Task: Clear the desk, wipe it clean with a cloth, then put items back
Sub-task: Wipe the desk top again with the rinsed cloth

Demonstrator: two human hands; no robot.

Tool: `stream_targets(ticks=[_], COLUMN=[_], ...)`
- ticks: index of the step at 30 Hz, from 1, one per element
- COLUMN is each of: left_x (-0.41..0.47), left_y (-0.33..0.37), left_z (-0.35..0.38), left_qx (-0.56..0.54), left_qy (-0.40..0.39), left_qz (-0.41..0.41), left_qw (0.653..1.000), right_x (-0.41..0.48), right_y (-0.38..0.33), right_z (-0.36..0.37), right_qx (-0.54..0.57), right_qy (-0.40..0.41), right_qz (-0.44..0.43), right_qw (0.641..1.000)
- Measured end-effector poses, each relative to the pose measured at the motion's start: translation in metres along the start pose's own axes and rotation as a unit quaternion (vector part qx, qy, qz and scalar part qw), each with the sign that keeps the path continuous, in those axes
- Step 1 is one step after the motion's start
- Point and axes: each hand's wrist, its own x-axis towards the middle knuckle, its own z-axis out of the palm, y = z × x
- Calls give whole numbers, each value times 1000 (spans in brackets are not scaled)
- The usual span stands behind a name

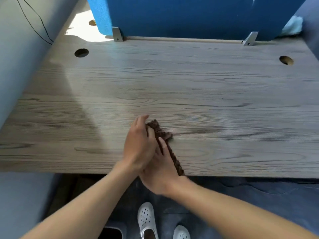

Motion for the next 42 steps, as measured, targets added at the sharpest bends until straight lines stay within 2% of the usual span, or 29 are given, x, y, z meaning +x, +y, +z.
stream_targets(ticks=[1, 3, 4, 5, 6, 8, 11, 14, 16, 20, 22, 23, 24, 26, 27, 28, 29, 31, 33, 35, 36, 37, 39, 40, 41, 42], left_x=[-8, -20, -27, -37, -46, -48, -9, 32, 22, -20, 5, 24, 44, 76, 82, 80, 69, 31, 13, 41, 62, 86, 122, 126, 120, 106], left_y=[5, 7, 5, 1, -5, -22, -49, -60, -53, -53, -67, -73, -77, -78, -76, -72, -67, -60, -63, -75, -79, -82, -80, -75, -70, -65], left_z=[6, 20, 29, 41, 51, 60, 45, 28, 32, 22, 10, 8, 6, 5, 9, 15, 19, 25, 16, 5, 4, 3, 5, 10, 18, 23], left_qx=[-28, -58, -41, 17, 105, 238, 303, 328, 335, 315, 306, 314, 317, 320, 321, 324, 328, 328, 310, 310, 319, 325, 332, 335, 338, 336], left_qy=[20, 46, 29, -1, -20, -49, -92, -59, -48, -184, -213, -197, -161, -80, -52, -35, -31, -78, -167, -216, -202, -162, -78, -56, -45, -49], left_qz=[1, -5, -14, -12, 12, 79, 127, 56, 62, 278, 329, 321, 279, 134, 76, 52, 63, 160, 277, 340, 328, 285, 145, 93, 79, 101], left_qw=[999, 997, 999, 1000, 994, 967, 940, 941, 939, 889, 868, 872, 892, 935, 943, 944, 942, 928, 894, 861, 866, 887, 929, 936, 937, 935], right_x=[1, 0, 0, -3, -4, -3, -2, -1, 14, 49, 56, 56, 55, 54, 54, 55, 56, 55, 55, 56, 57, 58, 56, 55, 56, 60], right_y=[10, 57, 84, 110, 131, 150, 148, 147, 155, 164, 163, 163, 162, 163, 164, 164, 164, 162, 162, 164, 164, 164, 162, 163, 165, 166], right_z=[-15, -31, -36, -40, -38, -31, -25, -33, -46, -50, -41, -39, -37, -37, -38, -37, -37, -35, -35, -36, -36, -36, -33, -33, -35, -39], right_qx=[79, 165, 141, 78, 22, -28, -58, -97, -114, -69, -67, -71, -72, -65, -66, -67, -69, -75, -79, -75, -72, -69, -73, -77, -82, -85], right_qy=[17, 146, 184, 176, 135, 71, 76, 76, 70, 80, 68, 67, 69, 78, 81, 81, 79, 79, 87, 91, 97, 101, 108, 111, 110, 106], right_qz=[2, 86, 164, 225, 260, 261, 247, 236, 222, 208, 217, 218, 217, 220, 221, 223, 222, 225, 228, 229, 228, 228, 227, 226, 223, 217], right_qw=[997, 972, 959, 955, 956, 962, 964, 964, 966, 972, 972, 971, 971, 970, 970, 969, 969, 968, 967, 966, 966, 966, 965, 965, 965, 967])
